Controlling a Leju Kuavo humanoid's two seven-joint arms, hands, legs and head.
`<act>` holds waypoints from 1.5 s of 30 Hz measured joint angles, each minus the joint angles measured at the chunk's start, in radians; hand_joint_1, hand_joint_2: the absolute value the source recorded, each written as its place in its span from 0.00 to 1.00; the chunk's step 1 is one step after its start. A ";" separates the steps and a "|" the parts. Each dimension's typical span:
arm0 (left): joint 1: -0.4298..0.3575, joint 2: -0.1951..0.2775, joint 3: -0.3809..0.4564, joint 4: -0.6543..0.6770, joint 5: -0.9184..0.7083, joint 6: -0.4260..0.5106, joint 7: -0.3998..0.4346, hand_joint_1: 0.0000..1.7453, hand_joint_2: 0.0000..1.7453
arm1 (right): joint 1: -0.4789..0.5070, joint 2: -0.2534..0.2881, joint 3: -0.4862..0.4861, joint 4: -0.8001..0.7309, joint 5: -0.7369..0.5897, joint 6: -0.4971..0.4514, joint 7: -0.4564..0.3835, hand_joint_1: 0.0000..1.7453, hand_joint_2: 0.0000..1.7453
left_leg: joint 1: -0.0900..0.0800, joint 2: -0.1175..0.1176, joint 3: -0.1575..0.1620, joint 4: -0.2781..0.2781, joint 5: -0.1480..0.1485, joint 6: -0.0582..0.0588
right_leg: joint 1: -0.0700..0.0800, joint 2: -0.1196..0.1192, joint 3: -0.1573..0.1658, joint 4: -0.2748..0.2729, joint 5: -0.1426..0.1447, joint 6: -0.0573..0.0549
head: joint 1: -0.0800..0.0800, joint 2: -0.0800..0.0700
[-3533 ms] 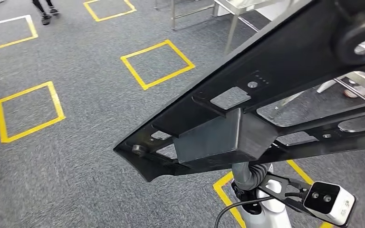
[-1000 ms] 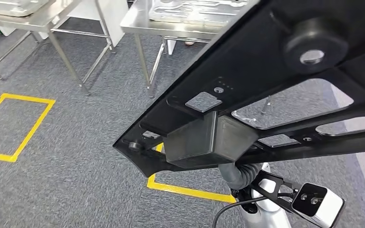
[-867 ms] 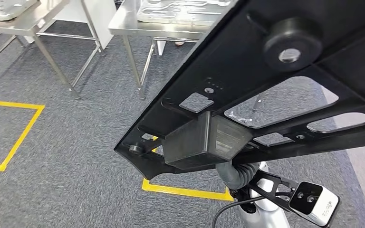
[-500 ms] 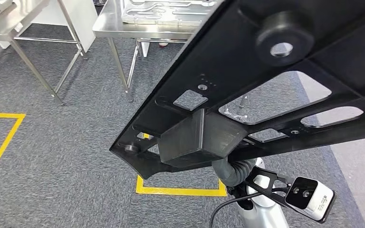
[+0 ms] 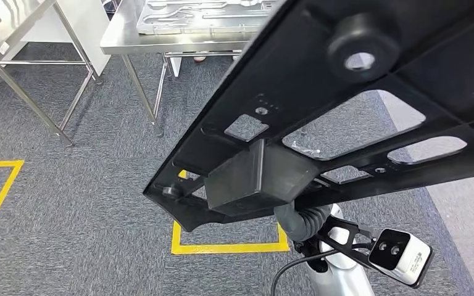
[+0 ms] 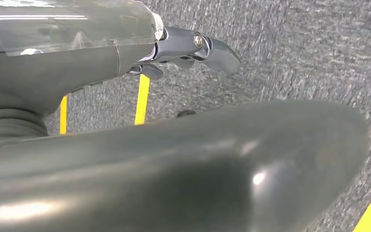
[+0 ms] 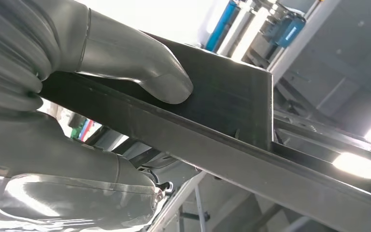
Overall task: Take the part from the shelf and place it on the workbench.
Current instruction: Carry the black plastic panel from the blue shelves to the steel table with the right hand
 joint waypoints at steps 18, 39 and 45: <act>0.000 0.011 0.001 0.000 -0.011 0.001 -0.002 0.00 0.00 | -0.016 0.011 0.002 -0.004 0.001 -0.002 0.000 1.00 1.00 | -0.002 -0.004 0.071 -0.172 0.101 0.056 | 0.006 0.008 -0.057 0.157 -0.096 0.044 | 0.000 0.000; -0.003 0.018 0.001 0.000 -0.029 0.005 0.004 0.00 0.00 | -0.015 0.013 0.006 -0.022 -0.014 -0.010 0.000 1.00 1.00 | -0.004 -0.002 -0.061 0.010 0.099 0.007 | 0.003 0.008 0.090 -0.004 -0.072 0.001 | 0.000 0.000; -0.005 0.022 0.001 0.000 -0.029 0.005 0.004 0.00 0.00 | -0.016 0.015 0.007 -0.025 -0.009 -0.009 0.000 1.00 1.00 | -0.014 -0.007 0.012 -0.145 0.131 0.048 | 0.005 0.011 0.115 0.009 -0.091 0.036 | 0.000 0.000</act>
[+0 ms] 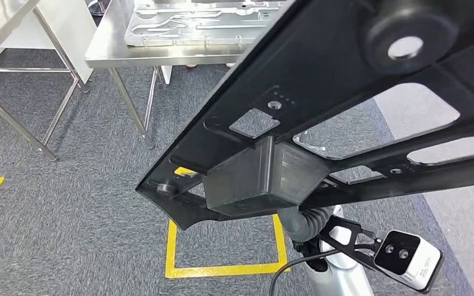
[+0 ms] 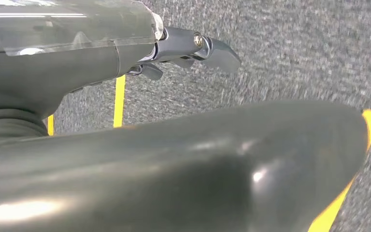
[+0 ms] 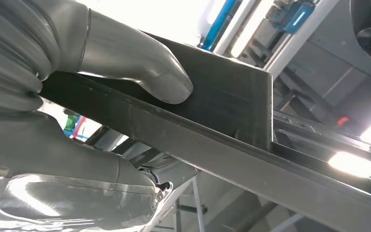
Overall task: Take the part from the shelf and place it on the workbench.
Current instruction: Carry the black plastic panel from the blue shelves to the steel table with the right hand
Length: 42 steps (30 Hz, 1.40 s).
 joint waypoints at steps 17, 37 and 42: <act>-0.005 0.001 0.000 0.000 -0.001 0.000 0.000 0.00 0.00 | 0.005 0.004 0.003 -0.008 0.003 0.007 0.000 1.00 1.00 | 0.005 -0.005 0.112 0.051 -0.106 -0.027 | 0.000 -0.010 -0.134 0.002 0.105 -0.034 | 0.000 0.000; -0.007 0.005 0.000 0.000 -0.020 -0.002 0.002 0.00 0.00 | 0.029 0.019 -0.011 -0.012 0.012 0.045 -0.001 1.00 1.00 | 0.004 -0.006 0.081 -0.008 -0.065 0.023 | -0.002 -0.006 -0.237 0.281 -0.058 0.021 | 0.000 0.000; -0.007 0.003 0.000 0.000 -0.024 -0.002 0.003 0.00 0.00 | 0.034 0.019 -0.020 -0.012 -0.005 0.055 -0.001 1.00 1.00 | 0.003 -0.005 0.138 -0.011 -0.112 0.008 | 0.007 -0.019 -0.195 0.045 0.110 -0.004 | 0.001 0.000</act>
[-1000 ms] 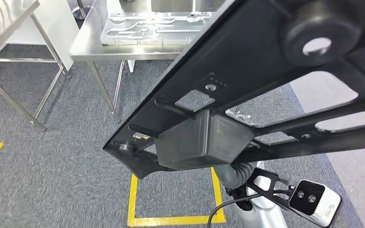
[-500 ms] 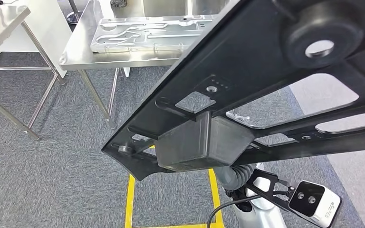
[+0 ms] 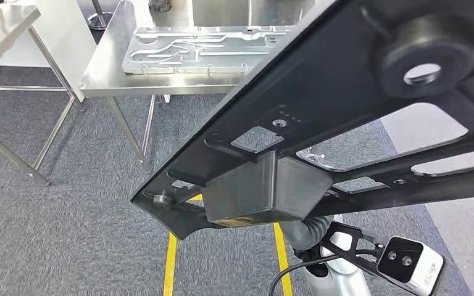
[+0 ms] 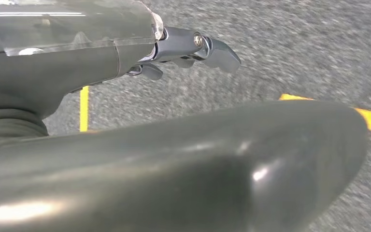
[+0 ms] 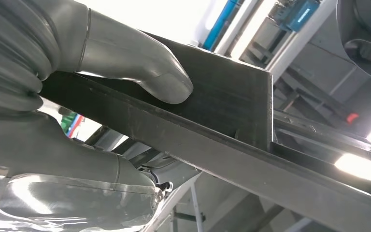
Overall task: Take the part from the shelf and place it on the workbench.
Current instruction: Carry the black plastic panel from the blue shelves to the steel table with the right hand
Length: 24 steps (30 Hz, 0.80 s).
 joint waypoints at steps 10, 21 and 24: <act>-0.001 0.002 0.000 0.000 -0.006 0.000 0.000 0.00 0.00 | 0.001 0.010 -0.011 -0.003 -0.030 0.030 -0.001 1.00 1.00 | 0.006 0.008 -0.163 0.285 -0.107 -0.044 | -0.007 0.036 0.092 -0.043 -0.032 -0.037 | 0.002 0.000; 0.009 0.005 0.001 0.000 0.004 0.004 -0.002 0.00 0.00 | 0.000 0.015 -0.014 0.000 -0.019 0.015 0.000 1.00 1.00 | 0.002 0.002 -0.123 0.018 0.098 0.003 | -0.005 0.035 0.130 0.049 -0.100 0.012 | 0.002 0.000; 0.009 0.006 0.001 0.000 0.004 0.004 -0.002 0.00 0.00 | 0.000 0.015 -0.015 0.001 -0.019 0.015 -0.001 1.00 1.00 | 0.003 0.003 -0.096 0.013 0.075 0.010 | -0.008 0.018 0.000 0.221 -0.159 0.024 | 0.002 0.000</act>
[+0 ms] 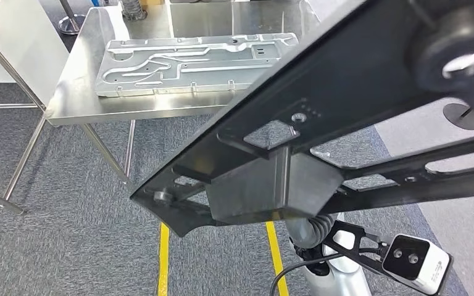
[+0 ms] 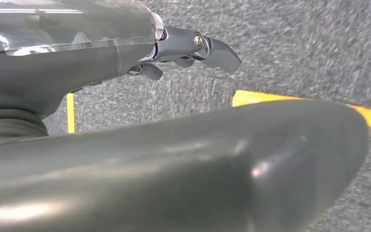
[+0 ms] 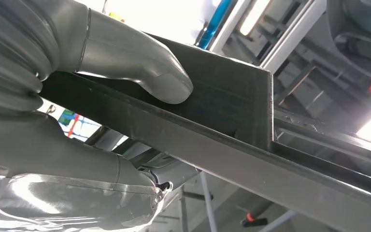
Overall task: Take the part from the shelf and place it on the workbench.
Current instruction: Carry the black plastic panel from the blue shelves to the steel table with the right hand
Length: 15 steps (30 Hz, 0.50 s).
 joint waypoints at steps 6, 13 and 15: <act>0.005 -0.004 0.000 0.000 0.001 -0.001 0.000 0.00 0.00 | 0.001 0.000 -0.002 0.002 0.000 0.000 0.000 1.00 1.00 | -0.002 -0.001 0.084 -0.002 -0.070 -0.010 | 0.010 -0.011 -0.030 -0.184 0.144 -0.026 | 0.000 0.000; 0.000 -0.007 0.000 0.000 0.000 -0.004 -0.001 0.00 0.00 | -0.002 0.003 -0.005 0.004 0.004 -0.003 0.002 1.00 1.00 | -0.002 0.001 0.055 0.109 -0.077 -0.047 | 0.008 -0.004 0.043 -0.273 0.176 -0.059 | 0.000 0.000; 0.001 -0.007 0.000 0.000 0.000 -0.004 -0.001 0.00 0.00 | -0.002 0.004 -0.005 0.004 0.004 -0.003 0.002 1.00 1.00 | 0.000 0.001 -0.030 0.223 -0.122 -0.055 | 0.008 -0.002 0.066 -0.276 0.157 -0.064 | 0.000 0.000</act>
